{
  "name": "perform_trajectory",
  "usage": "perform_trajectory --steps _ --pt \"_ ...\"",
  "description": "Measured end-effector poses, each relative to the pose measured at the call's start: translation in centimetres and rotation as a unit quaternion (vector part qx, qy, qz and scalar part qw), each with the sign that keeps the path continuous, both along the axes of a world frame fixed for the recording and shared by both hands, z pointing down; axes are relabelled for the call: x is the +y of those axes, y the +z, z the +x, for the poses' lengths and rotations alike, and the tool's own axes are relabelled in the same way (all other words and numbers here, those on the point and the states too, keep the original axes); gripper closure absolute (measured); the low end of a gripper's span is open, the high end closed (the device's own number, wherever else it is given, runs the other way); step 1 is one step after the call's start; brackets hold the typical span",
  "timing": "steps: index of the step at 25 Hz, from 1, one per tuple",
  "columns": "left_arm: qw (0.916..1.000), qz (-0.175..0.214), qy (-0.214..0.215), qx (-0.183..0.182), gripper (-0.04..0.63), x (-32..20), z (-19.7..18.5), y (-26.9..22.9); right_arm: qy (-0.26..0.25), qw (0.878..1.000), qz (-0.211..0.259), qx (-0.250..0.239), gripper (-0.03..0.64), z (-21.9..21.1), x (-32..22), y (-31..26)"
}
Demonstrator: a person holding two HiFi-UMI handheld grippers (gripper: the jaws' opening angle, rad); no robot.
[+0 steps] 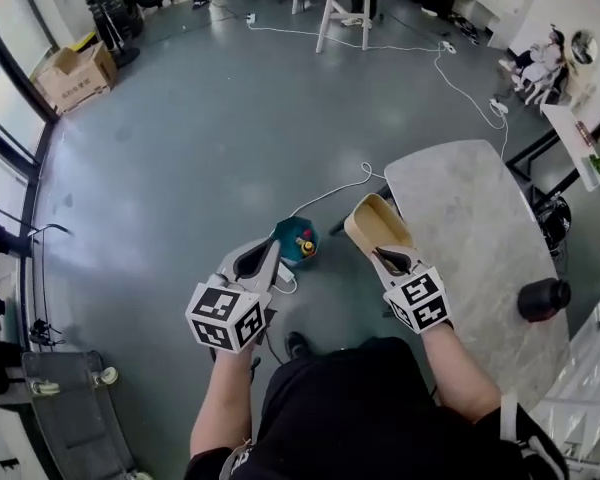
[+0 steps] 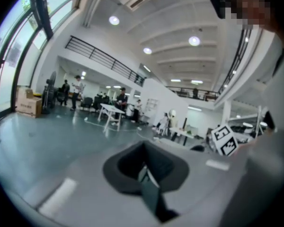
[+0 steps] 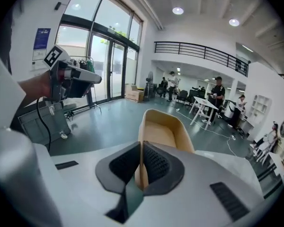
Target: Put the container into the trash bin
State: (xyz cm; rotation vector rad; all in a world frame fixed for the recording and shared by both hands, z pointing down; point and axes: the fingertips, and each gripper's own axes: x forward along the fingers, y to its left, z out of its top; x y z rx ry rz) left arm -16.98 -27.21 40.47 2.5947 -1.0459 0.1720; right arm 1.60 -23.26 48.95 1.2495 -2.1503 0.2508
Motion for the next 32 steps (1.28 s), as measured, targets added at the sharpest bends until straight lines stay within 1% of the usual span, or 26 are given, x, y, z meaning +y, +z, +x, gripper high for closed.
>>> perform_trajectory --steps 3,6,11,13,16,18,21,25,30,32 --pt "0.9998 -0.003 -0.02 0.009 0.586 -1.2 -3.2 0.3 -0.032 0.999 -0.005 0.007 0.603 -4.0 -2.0 0.3" --pt "0.9986 -0.018 -0.048 0.013 0.586 -2.6 -5.4 1.5 -0.072 0.997 -0.014 0.011 0.603 -7.0 -4.5 1.2" --pt "0.9963 -0.05 -0.068 0.012 0.586 -5.1 -7.7 4.1 -0.115 0.993 -0.041 0.004 0.603 -11.0 -8.0 4.4" --pt "0.9949 -0.065 -0.077 0.005 0.586 -6.3 -8.1 5.6 -0.129 0.99 -0.054 -0.002 0.603 -12.1 -9.3 6.2" --pt "0.9915 -0.094 -0.09 -0.007 0.586 -8.8 -8.5 8.4 -0.147 0.986 -0.081 -0.01 0.603 -13.1 -11.6 9.5" --pt "0.9888 -0.113 -0.097 -0.012 0.586 -10.4 -8.6 10.7 -0.162 0.981 -0.104 -0.006 0.603 -13.5 -12.8 12.3" --pt "0.9852 -0.135 -0.104 -0.018 0.586 -13.2 -8.6 14.6 -0.18 0.976 -0.119 0.014 0.603 -13.6 -15.2 16.6" --pt "0.9815 -0.156 -0.108 -0.024 0.587 -16.6 -8.6 19.9 -0.183 0.973 -0.132 0.037 0.603 -13.7 -18.9 22.4" --pt "0.9757 -0.189 -0.108 -0.024 0.586 -18.0 -7.6 27.1 -0.193 0.967 -0.16 0.047 0.603 -14.2 -20.5 30.1" --pt "0.9751 -0.194 -0.103 -0.029 0.586 -18.4 -7.1 30.1 -0.2 0.964 -0.168 0.054 0.603 -14.3 -20.5 33.3"
